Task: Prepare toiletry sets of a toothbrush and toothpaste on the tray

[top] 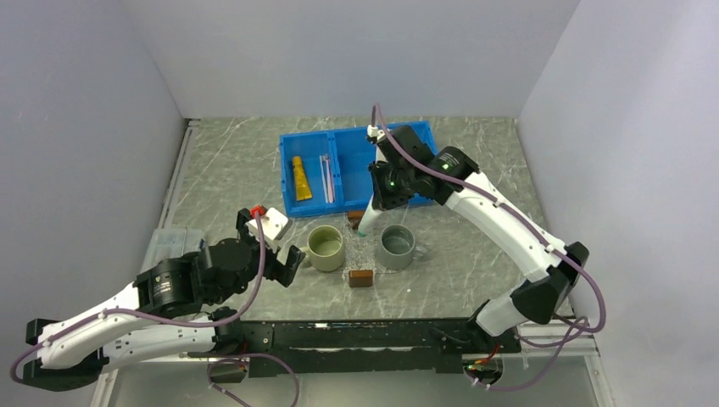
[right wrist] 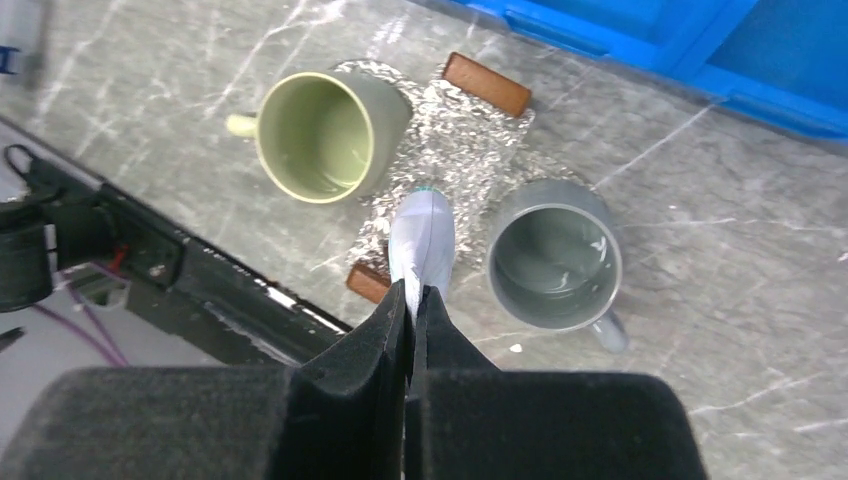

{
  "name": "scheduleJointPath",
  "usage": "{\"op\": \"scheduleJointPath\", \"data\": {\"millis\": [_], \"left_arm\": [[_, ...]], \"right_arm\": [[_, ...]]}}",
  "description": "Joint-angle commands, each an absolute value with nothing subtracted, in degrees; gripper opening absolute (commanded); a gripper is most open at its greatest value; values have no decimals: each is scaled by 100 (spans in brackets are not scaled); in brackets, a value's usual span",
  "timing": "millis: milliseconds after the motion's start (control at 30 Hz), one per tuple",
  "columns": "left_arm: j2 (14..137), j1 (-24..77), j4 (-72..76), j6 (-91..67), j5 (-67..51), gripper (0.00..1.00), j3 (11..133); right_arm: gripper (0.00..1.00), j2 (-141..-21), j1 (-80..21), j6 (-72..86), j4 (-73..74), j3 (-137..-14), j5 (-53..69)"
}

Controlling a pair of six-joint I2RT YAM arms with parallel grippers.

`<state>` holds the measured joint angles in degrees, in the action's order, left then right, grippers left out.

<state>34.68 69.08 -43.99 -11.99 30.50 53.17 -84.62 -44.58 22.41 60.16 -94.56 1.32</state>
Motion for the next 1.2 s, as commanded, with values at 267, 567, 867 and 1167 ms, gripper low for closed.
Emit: {"op": "scheduleJointPath", "data": {"millis": [267,567,867,1167], "left_arm": [[3198,6727,-4810,-1775,4598,99,5186],[3025,6339,-4571,-1607,4416,99,5063],[3040,6267,-4544,-1600,4362,99,5049],[3043,6240,-4541,-1588,4354,99,5034]], "right_arm": [[0,-9179,-4674,1605,6253,-10253,-774],[0,-9445,-5022,1536,5899,-10152,-1323],[0,-9594,-5044,1548,5605,-10037,-1272],[0,-9703,-5044,1586,5423,-9855,-1190]]}}
